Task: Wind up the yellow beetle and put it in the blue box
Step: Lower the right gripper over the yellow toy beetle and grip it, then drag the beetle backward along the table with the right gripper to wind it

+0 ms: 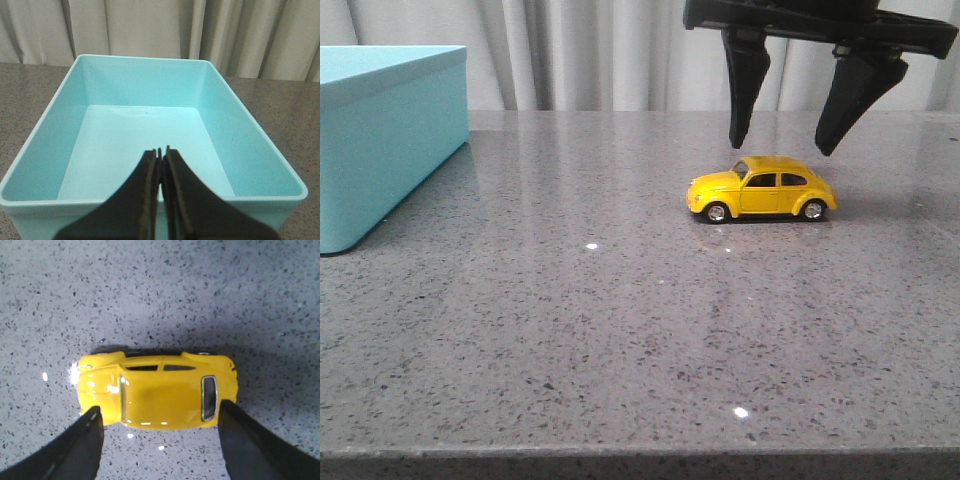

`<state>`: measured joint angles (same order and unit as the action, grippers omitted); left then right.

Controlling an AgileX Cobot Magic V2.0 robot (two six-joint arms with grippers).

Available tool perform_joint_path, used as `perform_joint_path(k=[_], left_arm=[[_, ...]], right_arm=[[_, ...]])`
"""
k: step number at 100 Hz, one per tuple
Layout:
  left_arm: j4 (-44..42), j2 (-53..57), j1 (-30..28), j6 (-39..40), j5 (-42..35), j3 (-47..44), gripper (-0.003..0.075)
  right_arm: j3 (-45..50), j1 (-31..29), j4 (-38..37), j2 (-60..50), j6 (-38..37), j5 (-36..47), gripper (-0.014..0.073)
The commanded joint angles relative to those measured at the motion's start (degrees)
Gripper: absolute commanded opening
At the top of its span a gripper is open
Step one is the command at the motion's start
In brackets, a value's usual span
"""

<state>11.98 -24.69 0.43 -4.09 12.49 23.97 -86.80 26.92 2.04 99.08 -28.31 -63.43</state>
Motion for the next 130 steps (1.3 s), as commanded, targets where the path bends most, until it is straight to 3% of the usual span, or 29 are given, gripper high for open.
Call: perform_joint_path(k=[1, 71, 111, 130], left_arm=[[0.6, -0.6, 0.0, 0.5, -4.3, 2.2, -0.0019], [0.6, -0.6, 0.0, 0.5, -4.3, 2.2, -0.0019], [0.6, -0.6, 0.0, 0.5, -4.3, 2.2, -0.0019], [0.6, -0.6, 0.0, 0.5, -4.3, 2.2, -0.0019]], right_arm=[[-1.8, 0.0, -0.1, -1.6, -0.2, 1.4, 0.0498], [-1.8, 0.0, -0.8, 0.7, -0.2, 1.0, 0.0498], [-1.8, -0.4, -11.0, 0.7, -0.2, -6.1, 0.0498], [-1.8, -4.0, -13.4, 0.7, -0.2, -8.9, 0.0498]])
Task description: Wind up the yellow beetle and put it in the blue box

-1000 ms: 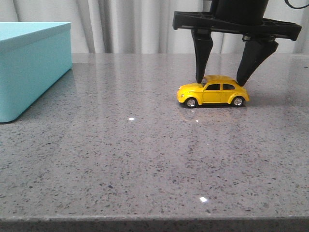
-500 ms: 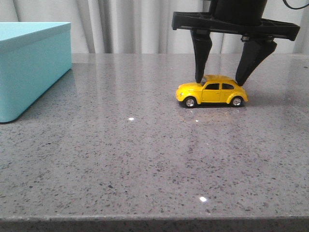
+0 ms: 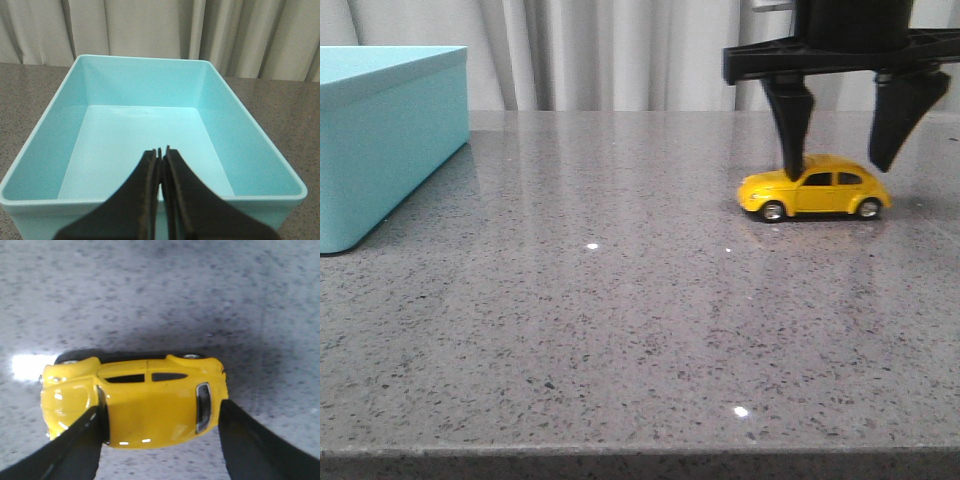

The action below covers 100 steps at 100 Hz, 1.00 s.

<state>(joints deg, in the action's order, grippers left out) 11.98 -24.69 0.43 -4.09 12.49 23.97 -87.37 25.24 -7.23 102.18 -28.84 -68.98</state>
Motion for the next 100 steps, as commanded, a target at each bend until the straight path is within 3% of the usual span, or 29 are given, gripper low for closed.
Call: perform_joint_path(k=[1, 34, 100], left_arm=[[0.6, -0.6, 0.0, 0.5, -4.3, 2.2, -0.0019], [0.6, -0.6, 0.0, 0.5, -4.3, 2.2, -0.0019], [0.6, -0.6, 0.0, 0.5, -4.3, 2.2, -0.0019]], right_arm=[[-1.2, -2.5, -4.3, -2.4, 0.3, -3.6, 0.0498], [-1.2, -8.6, -6.7, -4.0, 0.3, -6.5, 0.0498], [-1.0, -3.9, -4.9, -24.5, 1.8, -3.1, 0.0498]])
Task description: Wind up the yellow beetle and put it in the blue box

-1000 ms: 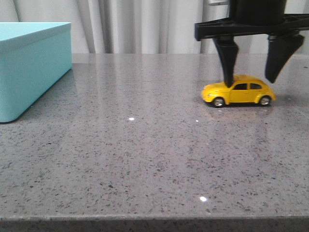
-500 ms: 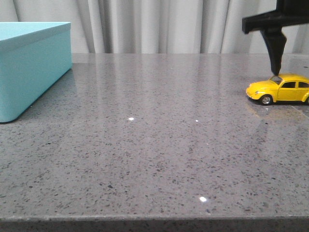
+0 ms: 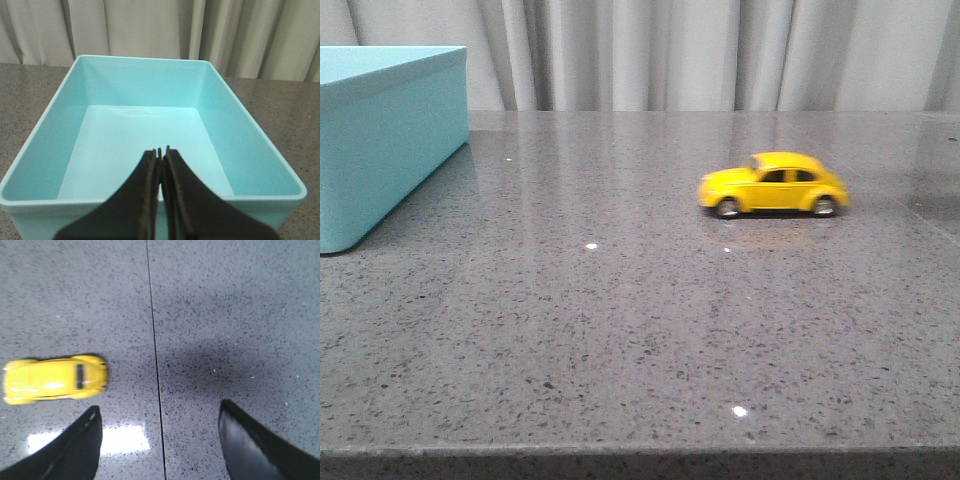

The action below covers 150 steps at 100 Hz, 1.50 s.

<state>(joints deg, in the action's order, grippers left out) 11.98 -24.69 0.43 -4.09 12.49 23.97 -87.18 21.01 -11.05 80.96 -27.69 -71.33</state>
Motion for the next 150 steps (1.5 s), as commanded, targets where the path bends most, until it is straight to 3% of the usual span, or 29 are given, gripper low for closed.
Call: perform_joint_path(k=[1, 36, 66, 88, 102, 117, 122, 137, 150], left_arm=[[0.6, -0.6, 0.0, 0.5, -4.3, 2.2, -0.0019], [0.6, -2.2, 0.0, 0.5, -3.5, 2.7, -0.0019], [0.6, -8.6, 0.1, -0.4, 4.1, 9.8, -0.0018], [0.6, -16.2, 3.9, -6.9, 12.6, 18.1, -0.0008], [0.6, -22.1, 8.2, -12.4, 15.5, 23.7, 0.0135], [0.6, -28.8, 13.1, -20.0, 17.2, 30.0, 0.0503], [0.6, -31.2, 14.7, -22.7, 17.7, 32.0, 0.0568], [0.6, -38.2, 18.2, -33.4, 23.6, 39.4, 0.0587], [0.6, -44.8, 19.5, -36.9, 30.1, 46.7, 0.0587]], right_arm=[[-1.2, 0.3, -1.1, -3.4, 0.6, -0.8, 0.0498], [-0.8, 1.0, -1.2, -8.4, 1.0, 3.7, 0.0498], [5.4, 5.8, -1.2, -15.8, 1.2, 12.5, 0.0498], [13.4, 6.6, -1.2, -22.4, 1.2, 20.4, 0.0498], [17.3, 6.6, -1.1, -26.4, 1.2, 23.0, 0.0498], [18.9, 6.6, -0.7, -29.1, 1.2, 23.0, 0.0498], [18.9, 6.6, -0.4, -29.3, 1.2, 23.0, 0.0498], [18.9, 6.6, 0.7, -30.2, 1.2, 23.1, 0.0498], [18.9, 6.6, 1.6, -30.5, 1.2, 23.1, 0.0498]])
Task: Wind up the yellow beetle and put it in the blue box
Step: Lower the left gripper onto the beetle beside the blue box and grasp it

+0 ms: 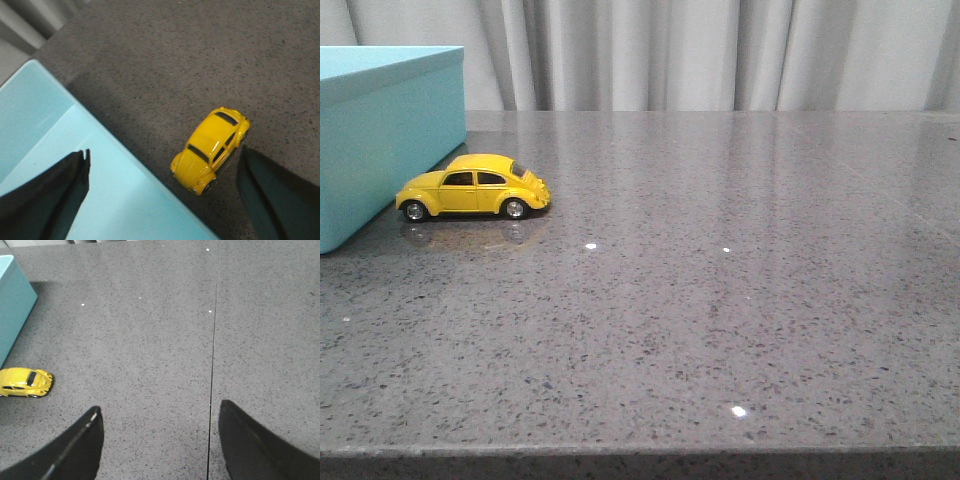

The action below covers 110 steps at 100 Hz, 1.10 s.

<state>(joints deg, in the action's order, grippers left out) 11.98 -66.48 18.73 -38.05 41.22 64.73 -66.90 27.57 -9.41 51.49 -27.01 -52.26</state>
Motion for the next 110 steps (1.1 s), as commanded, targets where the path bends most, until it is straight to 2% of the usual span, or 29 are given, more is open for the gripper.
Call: perform_joint_path(k=[1, 17, 31, 50, 76, 110], left_arm=[[0.6, -3.8, 1.2, -3.1, 2.1, 6.8, 0.0587], [0.6, -11.6, 1.3, -10.0, 12.7, 15.8, 0.0587], [0.6, -17.5, 1.3, -12.5, 16.1, 21.4, 0.0587], [0.6, -22.5, 2.4, -14.3, 17.1, 23.6, 0.0587], [-1.6, -27.7, 7.7, -17.7, 16.2, 23.6, 0.0587], [-2.8, -32.5, 8.1, -17.7, 16.5, 23.6, 0.0587]], right_arm=[[-1.4, 0.1, 0.0, -1.0, 0.6, 4.0, 0.0498], [-1.4, 0.1, 0.7, -1.0, 0.6, 4.0, 0.0498], [-1.4, 0.1, 0.7, -1.0, 0.6, 4.0, 0.0498], [-1.4, 0.1, 0.7, -1.0, 0.6, 4.0, 0.0498], [-1.4, 0.1, 0.7, -1.0, 0.6, 4.0, 0.0498], [-1.4, 0.1, 0.9, -1.0, 0.6, 3.8, 0.0498]])
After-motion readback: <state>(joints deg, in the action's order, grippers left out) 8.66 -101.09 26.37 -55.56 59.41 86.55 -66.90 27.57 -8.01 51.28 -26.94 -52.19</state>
